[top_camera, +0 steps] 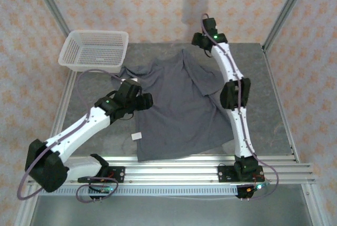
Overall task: Fold the inside-out t-shirt
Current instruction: Smooth out the T-shirt at the center of the table.
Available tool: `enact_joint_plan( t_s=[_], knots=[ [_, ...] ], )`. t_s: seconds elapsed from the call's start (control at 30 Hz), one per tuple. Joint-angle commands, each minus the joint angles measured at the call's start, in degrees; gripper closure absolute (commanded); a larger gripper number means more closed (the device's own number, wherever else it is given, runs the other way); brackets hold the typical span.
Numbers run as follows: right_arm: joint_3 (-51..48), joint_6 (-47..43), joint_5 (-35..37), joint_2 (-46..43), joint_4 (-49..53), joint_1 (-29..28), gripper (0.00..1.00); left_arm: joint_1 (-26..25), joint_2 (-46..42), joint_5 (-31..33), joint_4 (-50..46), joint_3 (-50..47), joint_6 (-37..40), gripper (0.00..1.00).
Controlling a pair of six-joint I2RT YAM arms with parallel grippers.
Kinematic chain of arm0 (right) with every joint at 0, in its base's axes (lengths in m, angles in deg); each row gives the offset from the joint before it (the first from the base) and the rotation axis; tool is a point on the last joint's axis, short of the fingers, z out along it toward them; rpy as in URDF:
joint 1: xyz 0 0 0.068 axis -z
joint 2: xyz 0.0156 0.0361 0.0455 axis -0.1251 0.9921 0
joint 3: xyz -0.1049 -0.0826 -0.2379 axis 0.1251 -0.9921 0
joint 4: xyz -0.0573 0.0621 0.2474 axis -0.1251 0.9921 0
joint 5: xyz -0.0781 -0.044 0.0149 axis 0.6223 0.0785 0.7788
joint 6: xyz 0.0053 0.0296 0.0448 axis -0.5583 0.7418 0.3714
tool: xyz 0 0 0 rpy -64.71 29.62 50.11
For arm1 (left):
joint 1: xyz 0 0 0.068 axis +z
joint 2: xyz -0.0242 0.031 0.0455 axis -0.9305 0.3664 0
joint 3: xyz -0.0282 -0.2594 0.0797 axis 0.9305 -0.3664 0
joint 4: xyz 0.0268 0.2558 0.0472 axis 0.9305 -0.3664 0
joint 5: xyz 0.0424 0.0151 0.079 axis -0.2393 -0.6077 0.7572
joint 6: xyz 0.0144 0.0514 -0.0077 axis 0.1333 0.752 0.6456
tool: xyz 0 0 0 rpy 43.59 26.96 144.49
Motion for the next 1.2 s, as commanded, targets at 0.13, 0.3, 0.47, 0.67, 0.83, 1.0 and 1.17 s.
enact_joint_plan(
  t_s=[0.13, 0.3, 0.47, 0.67, 0.83, 1.0, 1.17],
  knots=[
    [-56.3, -2.1, -13.9, -42.7, -15.5, -0.1, 0.43, 0.0, 10.7, 11.7, 1.6, 5.9, -6.4, 0.9],
    [-78.2, -2.5, -4.7, -52.7, -22.2, -0.3, 0.41, -0.1, 16.4, 9.0, 6.5, 6.3, -7.5, 1.0],
    [-78.1, -6.5, -2.5, -46.6, -21.4, -5.5, 0.42, -0.7, 16.0, 2.9, 12.8, 1.8, -7.2, 1.0],
    [-71.1, -9.2, 4.5, -36.2, -18.4, -7.6, 0.42, -4.4, 5.2, -3.4, 19.1, -8.6, -4.5, 0.63],
    [-68.1, -9.4, 8.9, -32.5, -15.3, -8.6, 0.53, -8.5, -3.9, -5.8, 16.6, -13.1, -2.2, 0.57],
    [-69.2, -8.7, 7.4, -32.0, -15.3, -8.7, 0.61, -9.1, -12.1, -3.1, 13.7, -17.0, -3.2, 0.55],
    [-69.0, -9.2, 5.2, -31.9, -14.3, -9.4, 0.44, -9.1, -13.7, -2.0, 12.3, -17.3, -1.9, 0.48]
  ],
)
